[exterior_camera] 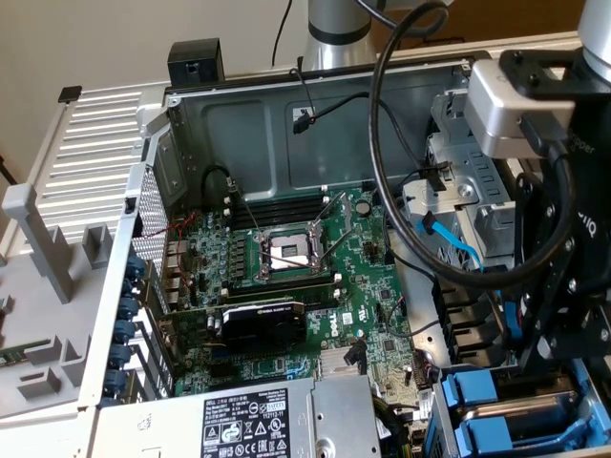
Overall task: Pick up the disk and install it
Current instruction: 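Insert the second disk wire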
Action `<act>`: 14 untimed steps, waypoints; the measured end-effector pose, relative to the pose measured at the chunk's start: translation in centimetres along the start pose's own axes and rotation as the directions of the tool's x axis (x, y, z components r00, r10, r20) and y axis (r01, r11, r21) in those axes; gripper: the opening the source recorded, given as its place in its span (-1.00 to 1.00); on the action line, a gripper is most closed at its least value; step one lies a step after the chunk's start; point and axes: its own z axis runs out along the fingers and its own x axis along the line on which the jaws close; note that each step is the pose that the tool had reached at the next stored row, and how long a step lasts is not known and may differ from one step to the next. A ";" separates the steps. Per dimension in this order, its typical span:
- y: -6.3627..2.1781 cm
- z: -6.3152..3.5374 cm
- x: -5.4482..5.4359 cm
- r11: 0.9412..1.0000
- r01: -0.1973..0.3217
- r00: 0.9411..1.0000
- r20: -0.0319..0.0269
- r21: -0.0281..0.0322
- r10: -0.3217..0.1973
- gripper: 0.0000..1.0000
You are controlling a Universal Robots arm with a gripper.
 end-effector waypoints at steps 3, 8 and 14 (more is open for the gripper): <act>-0.02 0.06 0.0 1.000 0.000 1.000 0.000 0.000 0.000 -0.66; -0.03 0.17 0.0 1.000 0.000 1.000 0.000 0.000 0.000 -0.66; -0.01 0.15 -0.4 1.000 0.001 1.000 -0.013 0.001 -0.001 -0.66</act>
